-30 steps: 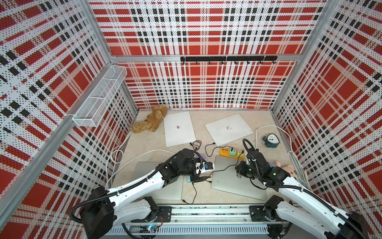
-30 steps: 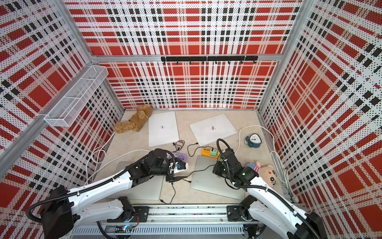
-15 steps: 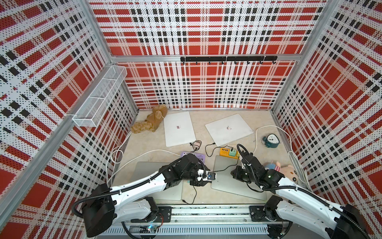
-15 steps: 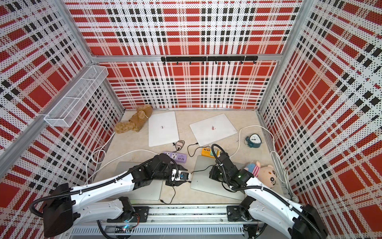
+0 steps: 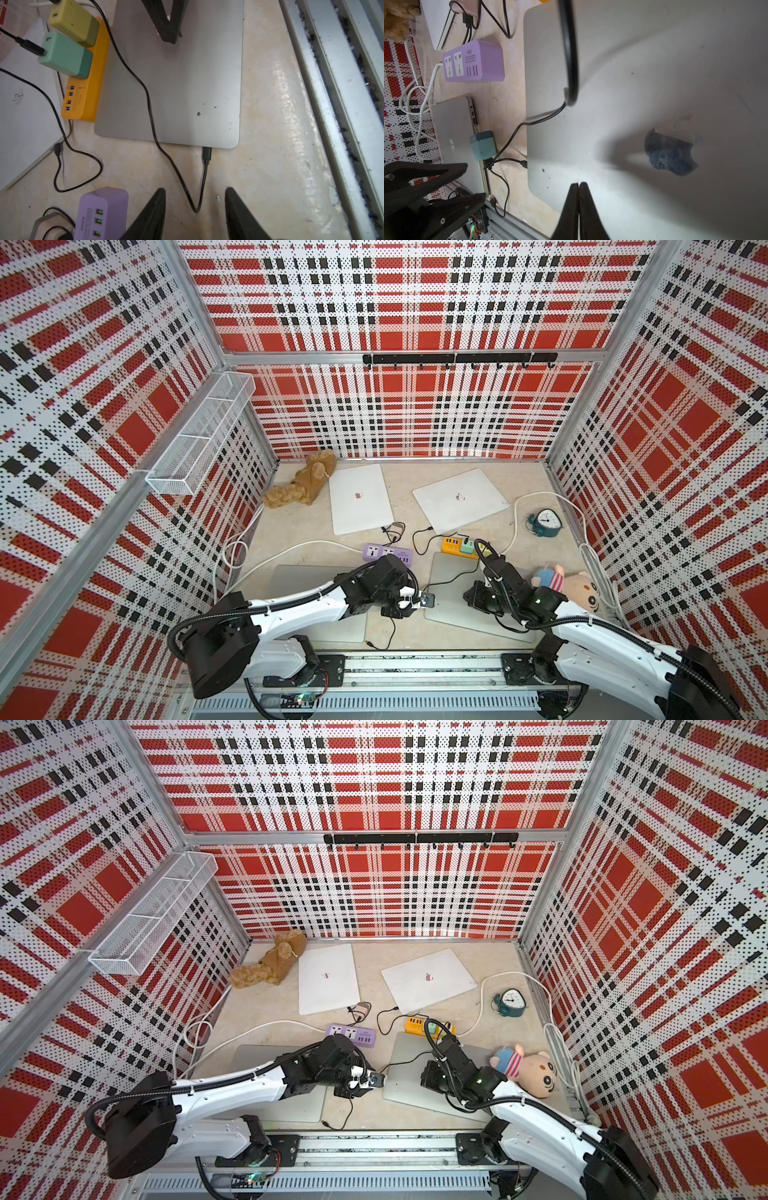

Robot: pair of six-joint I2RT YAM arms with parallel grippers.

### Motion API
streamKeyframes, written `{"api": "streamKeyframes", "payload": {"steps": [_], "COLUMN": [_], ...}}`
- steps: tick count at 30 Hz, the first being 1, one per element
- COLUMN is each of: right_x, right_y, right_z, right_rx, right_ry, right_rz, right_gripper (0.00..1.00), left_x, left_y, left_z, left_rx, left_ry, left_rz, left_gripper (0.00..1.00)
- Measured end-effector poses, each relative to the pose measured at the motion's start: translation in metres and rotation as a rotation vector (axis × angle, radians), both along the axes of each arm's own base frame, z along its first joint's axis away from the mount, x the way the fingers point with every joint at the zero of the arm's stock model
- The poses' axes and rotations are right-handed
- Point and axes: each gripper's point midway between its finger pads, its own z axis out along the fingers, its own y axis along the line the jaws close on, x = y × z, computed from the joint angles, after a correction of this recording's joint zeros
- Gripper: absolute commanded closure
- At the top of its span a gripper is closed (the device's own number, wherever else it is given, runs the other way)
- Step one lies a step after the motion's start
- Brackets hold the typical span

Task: Unplug the laptop charger
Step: Remove the charging cable from the laptop.

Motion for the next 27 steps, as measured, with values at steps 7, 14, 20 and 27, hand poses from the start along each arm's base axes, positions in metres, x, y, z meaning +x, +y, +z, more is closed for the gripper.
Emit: {"api": "streamKeyframes", "payload": {"steps": [7, 14, 20, 27], "right_x": [-0.002, -0.002, -0.002, 0.0], "right_y": [0.001, 0.004, 0.005, 0.006], "right_z": [-0.004, -0.008, -0.01, -0.011], "right_rx": [0.013, 0.017, 0.017, 0.018], "right_ry": [0.006, 0.018, 0.025, 0.024], "right_rz": [0.002, 0.006, 0.01, 0.01], "right_gripper": [0.92, 0.92, 0.92, 0.92], "left_x": [-0.006, -0.009, -0.011, -0.012], "left_y": [-0.003, -0.006, -0.011, -0.018], "left_z": [-0.012, -0.016, -0.013, -0.001], "left_rx": [0.037, 0.047, 0.045, 0.008], "left_ry": [0.012, 0.014, -0.012, -0.058], "left_rz": [-0.027, -0.041, -0.061, -0.078], "left_gripper": [0.59, 0.64, 0.6, 0.59]}}
